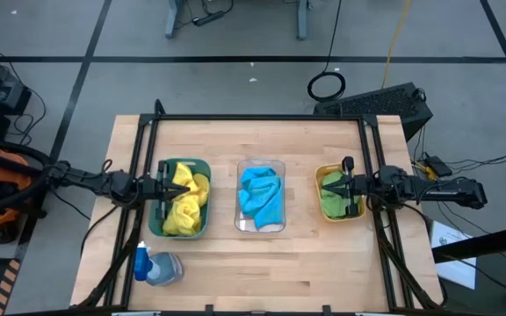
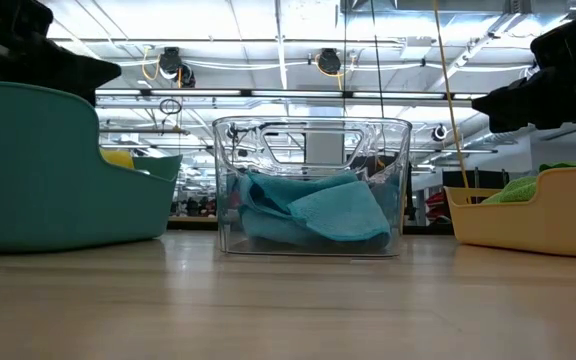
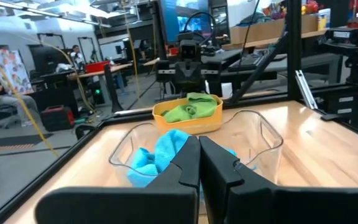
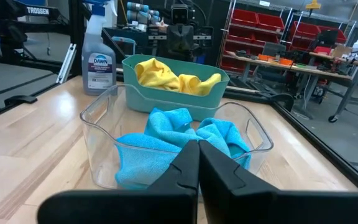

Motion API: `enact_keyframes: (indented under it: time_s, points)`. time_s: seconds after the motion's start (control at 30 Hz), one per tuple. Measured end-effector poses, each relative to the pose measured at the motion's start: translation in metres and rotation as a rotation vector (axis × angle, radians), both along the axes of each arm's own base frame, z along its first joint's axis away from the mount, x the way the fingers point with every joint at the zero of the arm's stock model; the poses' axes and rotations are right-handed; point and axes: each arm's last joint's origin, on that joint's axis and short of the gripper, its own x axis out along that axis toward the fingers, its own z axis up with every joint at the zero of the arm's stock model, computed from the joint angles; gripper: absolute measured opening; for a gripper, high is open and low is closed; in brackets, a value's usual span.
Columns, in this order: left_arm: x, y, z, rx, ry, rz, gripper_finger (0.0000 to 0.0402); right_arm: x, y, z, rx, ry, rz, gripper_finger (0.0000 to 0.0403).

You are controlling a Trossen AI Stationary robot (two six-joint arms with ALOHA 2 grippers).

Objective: Sort microfiber towel by color & place in baskets
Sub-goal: Return to Home Position

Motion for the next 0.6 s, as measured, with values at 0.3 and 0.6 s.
enact_keyframes:
  time_s: [0.3,0.6]
  points:
    - [0.001,0.006,-0.001,-0.022,0.011,0.011,0.0005,0.000,0.000,0.000,0.000,0.000,0.000,0.0000]
    - [0.002,0.011,-0.002,-0.083,0.020,0.021,0.0005,0.000,0.000,0.000,0.000,0.000,0.000,0.0000]
